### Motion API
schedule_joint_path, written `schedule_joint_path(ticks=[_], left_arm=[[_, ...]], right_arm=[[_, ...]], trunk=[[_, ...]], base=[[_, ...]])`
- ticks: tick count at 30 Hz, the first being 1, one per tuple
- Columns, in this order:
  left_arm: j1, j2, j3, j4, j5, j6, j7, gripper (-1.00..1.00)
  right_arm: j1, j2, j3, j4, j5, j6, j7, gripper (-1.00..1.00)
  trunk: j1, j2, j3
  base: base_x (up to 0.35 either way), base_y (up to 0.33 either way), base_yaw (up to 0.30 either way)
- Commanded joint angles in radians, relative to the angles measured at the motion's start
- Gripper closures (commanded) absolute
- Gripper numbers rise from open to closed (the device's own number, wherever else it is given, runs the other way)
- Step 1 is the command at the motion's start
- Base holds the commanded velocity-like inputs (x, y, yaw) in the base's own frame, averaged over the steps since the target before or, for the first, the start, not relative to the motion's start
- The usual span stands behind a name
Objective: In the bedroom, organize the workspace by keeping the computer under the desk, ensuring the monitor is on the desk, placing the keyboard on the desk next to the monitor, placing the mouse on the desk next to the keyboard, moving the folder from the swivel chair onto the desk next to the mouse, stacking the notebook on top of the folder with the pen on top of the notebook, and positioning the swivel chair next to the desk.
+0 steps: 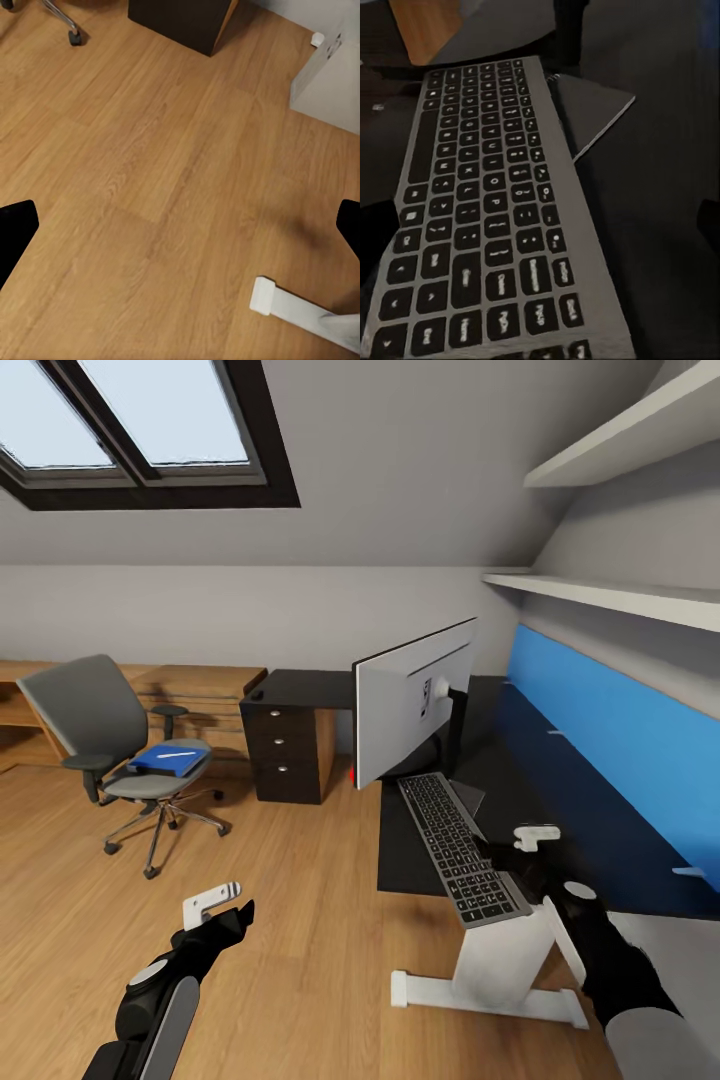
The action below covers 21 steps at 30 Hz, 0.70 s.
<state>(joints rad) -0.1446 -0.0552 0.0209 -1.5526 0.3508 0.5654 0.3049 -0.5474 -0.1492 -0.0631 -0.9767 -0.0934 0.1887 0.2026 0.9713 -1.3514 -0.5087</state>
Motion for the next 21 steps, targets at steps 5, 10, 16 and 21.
schedule_joint_path(ticks=[5,10,16,21], left_arm=[[-0.001,0.000,0.001,-0.001,0.010,0.003,0.006,-1.00],[-0.001,0.000,0.001,-0.001,0.010,0.003,0.005,-1.00],[-0.001,-0.012,-0.008,-0.012,0.010,0.002,0.001,-1.00],[-0.001,-0.023,-0.006,-0.013,0.010,0.002,0.003,-1.00]], right_arm=[[0.087,0.058,-0.004,-0.171,-0.130,0.080,-0.178,-1.00],[0.147,0.077,-0.008,-0.249,-0.298,0.106,-0.267,-1.00],[0.187,0.092,-0.014,-0.275,-0.398,0.100,-0.297,-1.00],[0.194,0.108,-0.016,-0.278,-0.371,0.096,-0.306,-1.00]], trunk=[[0.000,-0.001,-0.001],[0.000,-0.001,-0.001],[0.000,-0.001,-0.001],[0.000,-0.001,-0.001]], base=[[0.000,0.000,0.000],[0.000,0.000,0.000],[0.000,0.000,0.000],[0.000,0.000,0.000]])
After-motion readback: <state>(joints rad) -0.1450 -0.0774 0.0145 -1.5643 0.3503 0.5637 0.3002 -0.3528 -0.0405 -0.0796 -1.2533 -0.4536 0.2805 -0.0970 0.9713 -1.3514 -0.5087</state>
